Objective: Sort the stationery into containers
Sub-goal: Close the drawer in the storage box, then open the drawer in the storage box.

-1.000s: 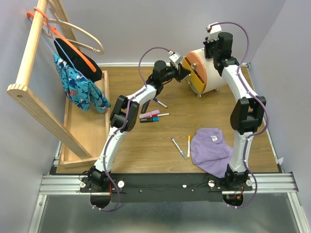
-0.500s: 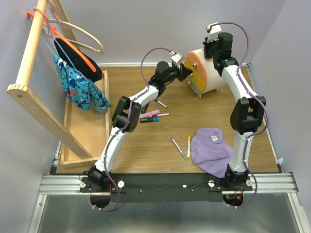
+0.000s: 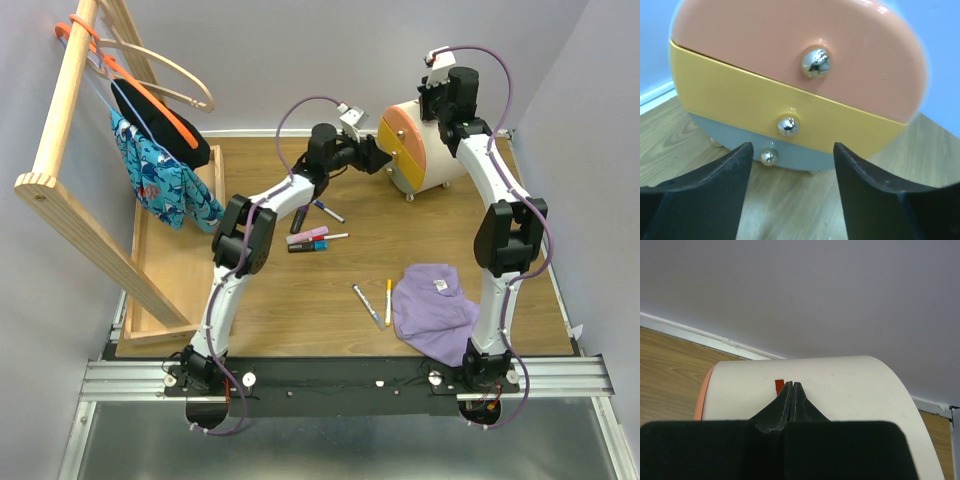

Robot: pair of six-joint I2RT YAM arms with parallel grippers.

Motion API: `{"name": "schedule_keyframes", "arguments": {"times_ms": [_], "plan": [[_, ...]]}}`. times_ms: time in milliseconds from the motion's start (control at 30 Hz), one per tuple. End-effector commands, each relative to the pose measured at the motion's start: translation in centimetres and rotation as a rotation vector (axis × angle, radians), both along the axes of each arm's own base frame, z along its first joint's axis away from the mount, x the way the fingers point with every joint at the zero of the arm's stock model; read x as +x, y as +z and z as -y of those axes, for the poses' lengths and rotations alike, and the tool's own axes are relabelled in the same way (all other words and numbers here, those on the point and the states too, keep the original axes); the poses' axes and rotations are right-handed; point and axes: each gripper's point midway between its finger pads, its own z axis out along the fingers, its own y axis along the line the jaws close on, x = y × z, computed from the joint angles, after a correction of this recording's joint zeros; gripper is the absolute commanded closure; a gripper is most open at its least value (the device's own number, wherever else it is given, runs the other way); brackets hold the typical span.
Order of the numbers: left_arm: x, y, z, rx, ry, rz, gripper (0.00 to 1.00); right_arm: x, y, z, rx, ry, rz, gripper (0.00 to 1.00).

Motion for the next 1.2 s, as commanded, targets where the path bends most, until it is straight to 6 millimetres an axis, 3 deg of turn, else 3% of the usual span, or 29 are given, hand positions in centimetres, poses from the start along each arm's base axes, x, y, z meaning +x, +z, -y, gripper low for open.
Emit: {"name": "schedule_keyframes", "arguments": {"times_ms": [0,133,333,367,433,467,500,700,1167], "plan": [[-3.7,8.3,-2.2,-0.14,-0.091,-0.064,0.15,-4.2,-13.5,0.1,-0.034,0.012,-0.416,0.99],[-4.6,9.4,-2.0,-0.242,-0.186,-0.225,0.12,-3.9,-13.7,0.3,-0.043,0.004,-0.414,0.99],[-3.8,8.2,-0.9,-0.281,-0.192,-0.272,0.19,-3.9,-13.2,0.2,-0.07,0.004,-0.402,0.99],[-3.5,7.0,-0.5,-0.275,-0.191,-0.283,0.21,-4.0,-13.0,0.2,-0.076,0.004,-0.399,0.99],[-2.9,7.5,-0.1,-0.276,-0.191,-0.242,0.25,-4.3,-13.3,0.4,-0.083,0.001,-0.408,0.99],[-2.5,6.5,0.2,-0.252,-0.193,-0.21,0.27,-4.4,-13.4,0.4,-0.09,0.002,-0.408,0.99],[-2.2,7.5,0.4,-0.25,-0.197,-0.153,0.27,-4.5,-13.2,0.4,-0.092,0.001,-0.406,0.99],[-0.5,7.3,1.9,-0.158,-0.175,0.057,0.29,-4.8,-13.4,0.7,-0.103,-0.003,-0.408,0.99],[0.5,5.1,3.7,-0.097,-0.119,0.087,0.39,-4.7,-13.3,1.0,-0.117,-0.013,-0.398,0.99]]}}
